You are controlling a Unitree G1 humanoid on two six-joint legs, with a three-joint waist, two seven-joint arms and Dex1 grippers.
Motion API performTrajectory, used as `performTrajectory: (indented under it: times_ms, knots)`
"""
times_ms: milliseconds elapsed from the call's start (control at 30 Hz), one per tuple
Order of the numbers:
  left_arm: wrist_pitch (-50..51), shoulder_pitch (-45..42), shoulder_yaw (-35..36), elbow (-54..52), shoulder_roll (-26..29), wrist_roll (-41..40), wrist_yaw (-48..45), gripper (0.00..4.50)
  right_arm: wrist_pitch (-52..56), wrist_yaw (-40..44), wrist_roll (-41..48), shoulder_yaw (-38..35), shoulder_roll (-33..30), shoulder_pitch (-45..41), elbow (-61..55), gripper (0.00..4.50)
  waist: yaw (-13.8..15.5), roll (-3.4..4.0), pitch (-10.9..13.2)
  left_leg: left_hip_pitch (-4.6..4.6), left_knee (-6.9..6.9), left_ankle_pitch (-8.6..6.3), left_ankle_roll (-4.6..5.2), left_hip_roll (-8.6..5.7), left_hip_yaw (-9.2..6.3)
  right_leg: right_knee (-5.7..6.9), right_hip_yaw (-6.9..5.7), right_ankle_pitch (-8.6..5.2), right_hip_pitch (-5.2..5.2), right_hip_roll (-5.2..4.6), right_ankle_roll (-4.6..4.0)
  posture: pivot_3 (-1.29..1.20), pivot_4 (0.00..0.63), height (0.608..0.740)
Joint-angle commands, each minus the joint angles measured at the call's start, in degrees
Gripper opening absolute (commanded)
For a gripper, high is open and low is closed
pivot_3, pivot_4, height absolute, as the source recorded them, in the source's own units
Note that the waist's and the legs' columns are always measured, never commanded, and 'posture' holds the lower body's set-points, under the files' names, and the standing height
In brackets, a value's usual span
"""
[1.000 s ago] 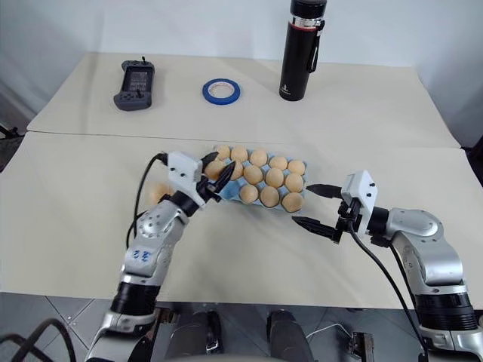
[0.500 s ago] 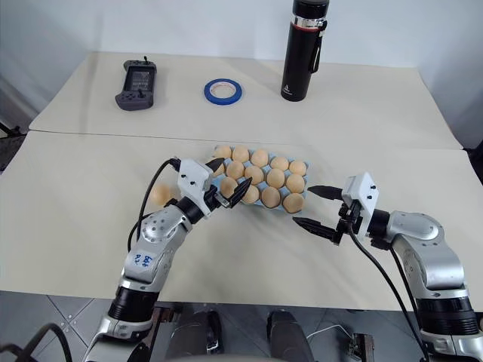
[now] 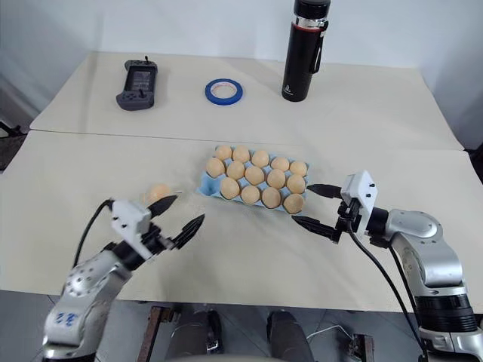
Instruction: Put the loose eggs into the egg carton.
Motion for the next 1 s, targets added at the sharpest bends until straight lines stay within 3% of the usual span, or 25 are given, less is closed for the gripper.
performTrajectory:
  times_ms: [33, 200, 367, 600, 1000]
  knots:
    - [-3.2, 5.0, 7.2, -0.9, 1.3, -3.5, -2.3, 4.48, -0.5, 0.5, 0.9, -0.7, 0.0, -0.4, -1.1, 4.5, -0.1, 0.0, 0.0, 0.0, 0.0, -0.04, 0.02, -0.02, 0.0, -0.01, -0.01, -0.01, 0.0, -0.04, -0.02, 0.0, 0.15, 0.74]
    - [-5.0, 7.9, 12.1, 0.6, 2.0, -4.1, -2.1, 4.48, -0.6, 0.6, 0.7, -0.6, 0.1, -0.9, -0.6, 4.5, 0.0, 0.0, 0.0, -0.01, -0.08, -0.2, -0.15, -0.03, 0.01, -0.23, -0.07, -0.06, 0.07, -0.12, -0.19, 0.0, 0.15, 0.74]
    - [-5.1, 4.5, 13.4, 3.1, 1.6, -2.6, 1.8, 4.48, -1.1, 0.8, 0.5, -0.3, 0.5, -2.1, 0.6, 4.5, -0.1, 0.0, 0.0, -0.02, -0.09, -0.29, -0.15, -0.02, 0.04, -0.37, -0.06, -0.02, 0.1, -0.12, -0.23, 0.0, 0.15, 0.74]
    - [-6.2, -8.2, 10.0, 12.5, -0.5, 2.6, 9.9, 4.48, -2.2, 5.9, 5.1, -2.2, 0.8, -1.0, -1.3, 4.5, 0.2, 0.01, 0.0, -0.03, -0.08, -0.18, 0.07, 0.02, 0.05, -0.35, -0.1, 0.03, 0.06, 0.0, -0.11, 0.0, 0.15, 0.74]
    - [-11.7, -16.7, 1.5, 25.7, -1.9, 8.7, 9.5, 4.48, -0.6, 6.0, 7.8, -2.7, 0.3, 2.7, -5.4, 4.5, 0.1, 0.01, 0.0, -0.02, 0.01, -0.15, -0.02, 0.12, 0.27, -0.21, -0.07, 0.06, -0.09, 0.09, 0.03, 0.0, 0.15, 0.74]
